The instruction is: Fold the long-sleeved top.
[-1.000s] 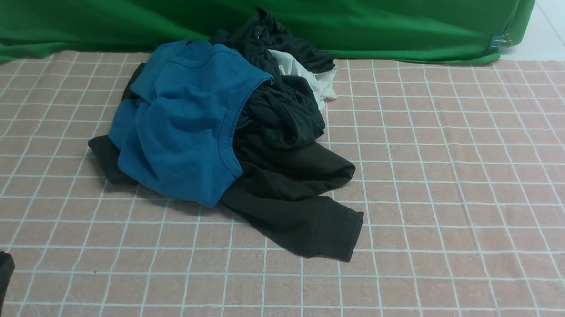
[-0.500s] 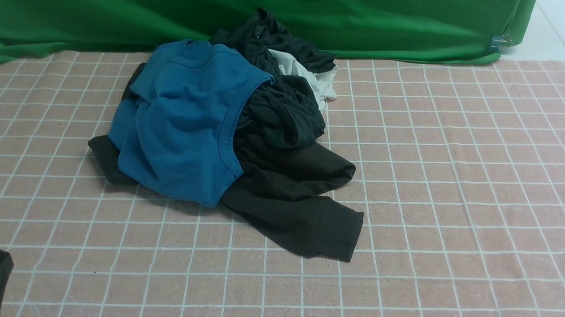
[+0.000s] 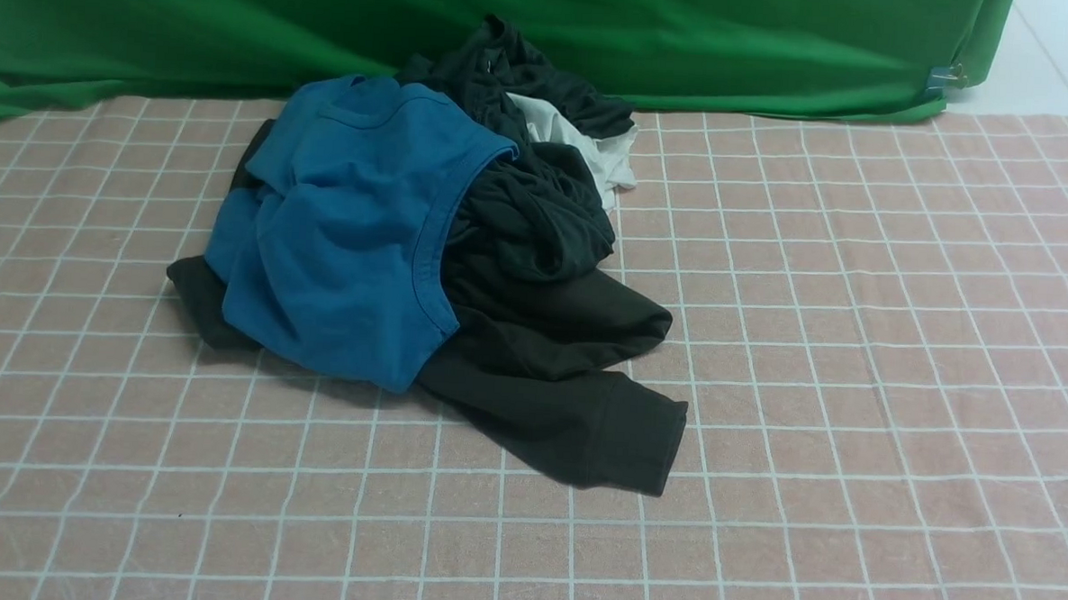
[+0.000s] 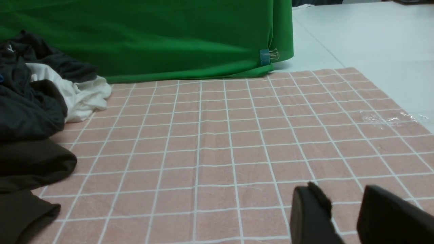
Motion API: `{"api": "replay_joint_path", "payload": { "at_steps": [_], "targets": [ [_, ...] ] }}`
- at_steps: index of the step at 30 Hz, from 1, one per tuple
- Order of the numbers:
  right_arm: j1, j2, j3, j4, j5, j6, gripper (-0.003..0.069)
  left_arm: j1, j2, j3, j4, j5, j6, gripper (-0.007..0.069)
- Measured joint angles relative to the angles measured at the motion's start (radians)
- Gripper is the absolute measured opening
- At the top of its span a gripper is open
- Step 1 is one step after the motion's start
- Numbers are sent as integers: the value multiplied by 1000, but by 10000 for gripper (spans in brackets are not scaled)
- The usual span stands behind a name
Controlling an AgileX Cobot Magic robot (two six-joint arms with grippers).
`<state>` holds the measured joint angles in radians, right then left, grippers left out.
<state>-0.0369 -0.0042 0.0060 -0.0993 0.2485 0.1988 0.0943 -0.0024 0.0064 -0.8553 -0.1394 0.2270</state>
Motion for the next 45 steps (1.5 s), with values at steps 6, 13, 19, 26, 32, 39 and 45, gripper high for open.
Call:
{"api": "replay_joint_path", "payload": {
  "at_steps": [6,13,19,26,32,39,45],
  "targets": [
    [0,0,0,0,0,0,241,0,-1,-98,68,150,7,20],
    [0,0,0,0,0,0,241,0,144,-281,178,390,143,20],
    [0,0,0,0,0,0,241,0,484,-509,183,692,390,20],
    [0,0,0,0,0,0,241,-67,776,-672,177,768,420,20],
    [0,0,0,13,-45,25,241,-148,934,-714,172,767,455,20],
    [0,0,0,126,-330,320,241,-184,954,-716,159,770,547,20],
    [37,11,-30,136,-345,442,207,-184,954,-718,154,785,564,20]
  ]
}}
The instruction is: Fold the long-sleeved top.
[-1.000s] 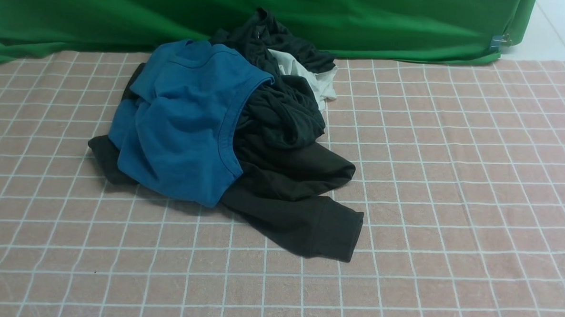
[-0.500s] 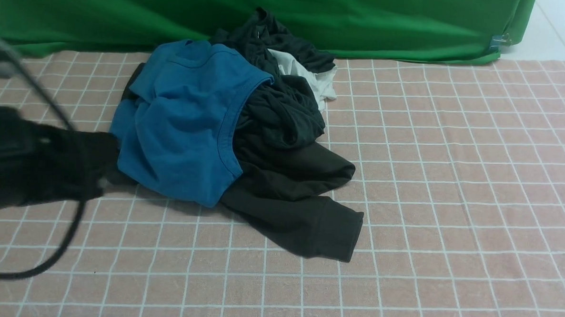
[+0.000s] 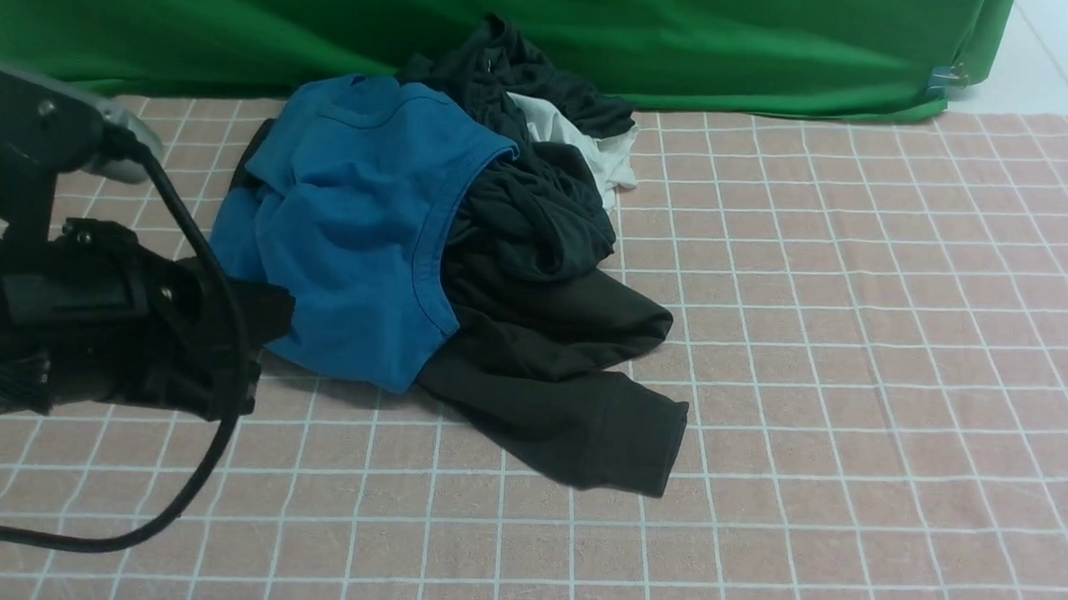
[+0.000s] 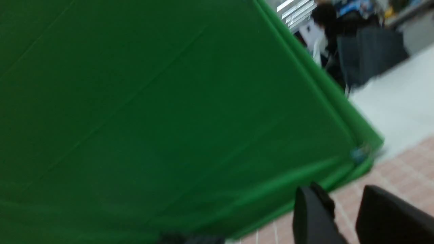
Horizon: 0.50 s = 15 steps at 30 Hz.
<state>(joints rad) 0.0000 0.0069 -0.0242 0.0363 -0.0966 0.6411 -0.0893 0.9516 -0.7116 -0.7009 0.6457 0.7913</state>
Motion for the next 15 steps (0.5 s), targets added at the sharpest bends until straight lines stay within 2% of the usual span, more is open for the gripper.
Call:
{"api": "replay_joint_path", "payload": {
  "at_steps": [2,5,6,10,12,15],
  "targets": [
    [55,46,-81,2,97,-43,183,0,6,-13,0,10,12,20],
    [203,196,-298,2,280,-230,167,0,27,-50,-1,36,19,20],
    [214,207,-313,3,309,-254,167,0,32,-55,-1,40,19,20],
    [451,463,-617,3,662,-445,167,0,71,-121,-3,109,19,20],
    [543,553,-708,1,772,-487,169,0,82,-141,-3,133,19,20],
    [688,671,-807,-6,855,-550,174,-28,90,-153,-1,143,19,20]
  ]
}}
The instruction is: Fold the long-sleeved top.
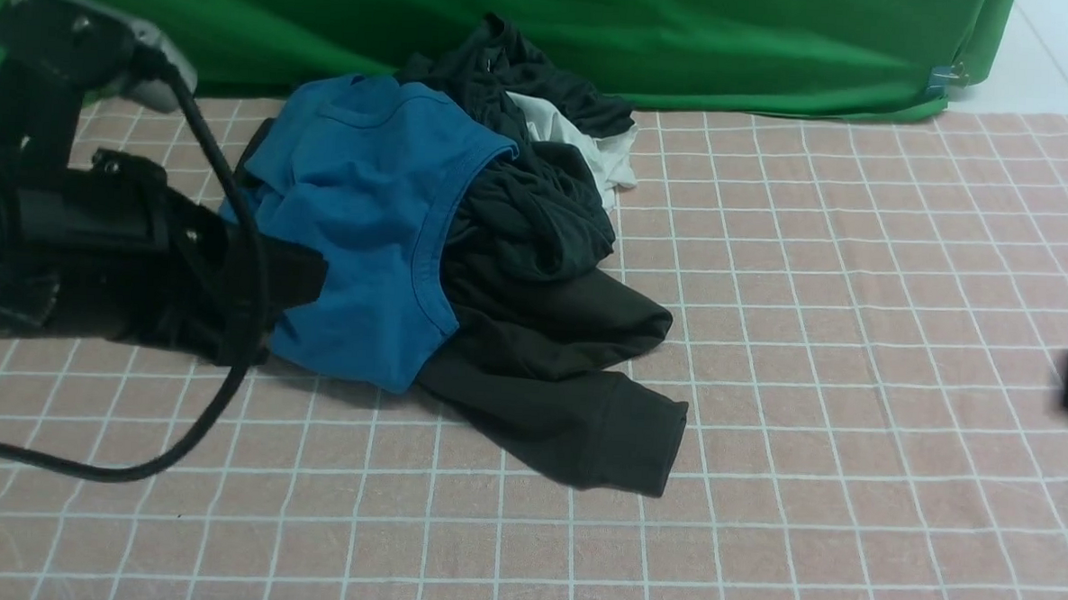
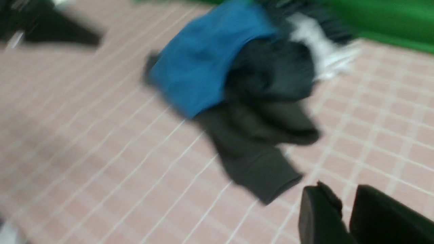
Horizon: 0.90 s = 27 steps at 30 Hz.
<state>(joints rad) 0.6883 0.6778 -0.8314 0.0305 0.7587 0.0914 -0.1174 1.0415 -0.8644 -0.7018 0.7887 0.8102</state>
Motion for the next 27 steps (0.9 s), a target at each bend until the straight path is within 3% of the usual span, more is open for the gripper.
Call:
{"api": "replay_joint_path", "payload": {
  "at_steps": [6,11,15,21,27],
  "targets": [
    [141,84,-33,-56,2,-39,190,-191,24,-5,81,-77,-35,20],
    [148,84,-35,-100,0,-43,204,-206,108,-80,175,-229,-66,27],
    [151,84,-38,-112,2,-47,209,-161,257,-204,192,-222,-76,67],
    [151,84,-38,-114,2,-80,213,-111,506,-373,229,-235,-32,291],
    [151,84,-38,-115,0,-84,219,-108,728,-495,258,-320,-27,624]
  ]
}}
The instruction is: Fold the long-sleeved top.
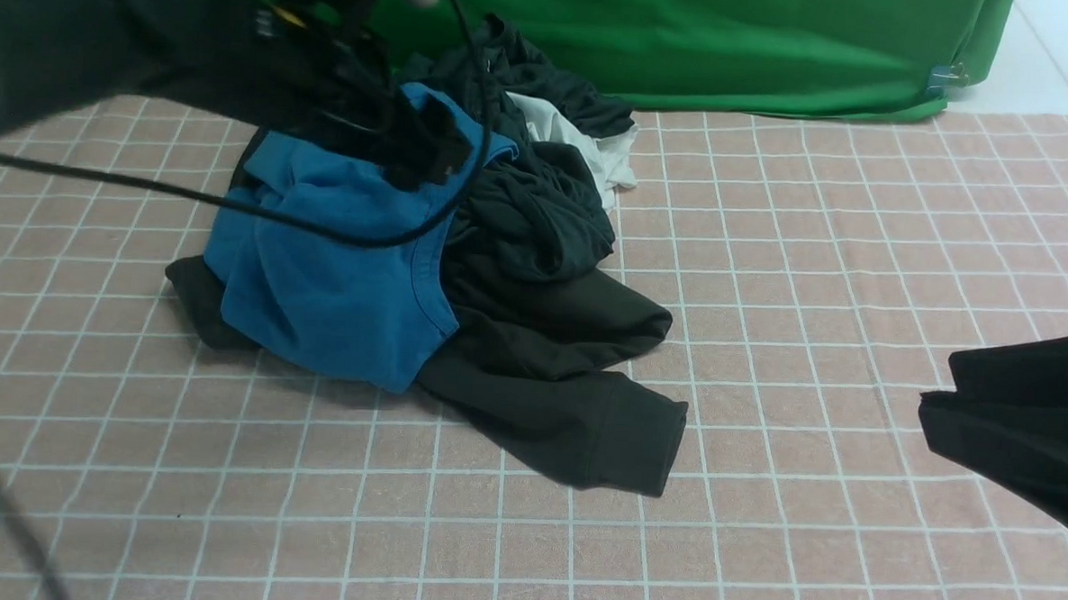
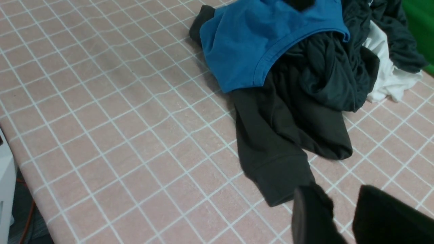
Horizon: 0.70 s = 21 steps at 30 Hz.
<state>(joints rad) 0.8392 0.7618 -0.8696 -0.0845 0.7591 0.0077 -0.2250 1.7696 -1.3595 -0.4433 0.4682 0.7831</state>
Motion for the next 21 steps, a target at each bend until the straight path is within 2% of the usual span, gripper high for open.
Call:
{"api": "replay_joint_path", "payload": {
  "at_steps": [4,9,11,13,16,17,18,21],
  "targets": [
    [0,0,-1,0,-23,-1,219,-3,141,-83,3,-121,1,682],
    [0,0,-1,0,-62,3,220,-3,292,-184,11,-134,-4,666],
    [0,0,-2,0,-62,8,220,-3,325,-207,15,-109,-7,598],
    [0,0,-2,0,-62,17,220,-3,341,-217,15,-95,-7,482],
    [0,0,-2,0,-67,23,220,-3,340,-221,21,-78,-5,230],
    [0,0,-2,0,-67,23,220,-3,340,-221,22,-77,-5,212],
    [0,0,-2,0,-69,23,220,-3,329,-221,31,-60,14,107],
    [0,0,-2,0,-69,23,220,-3,291,-220,55,-30,29,81]
  ]
}}
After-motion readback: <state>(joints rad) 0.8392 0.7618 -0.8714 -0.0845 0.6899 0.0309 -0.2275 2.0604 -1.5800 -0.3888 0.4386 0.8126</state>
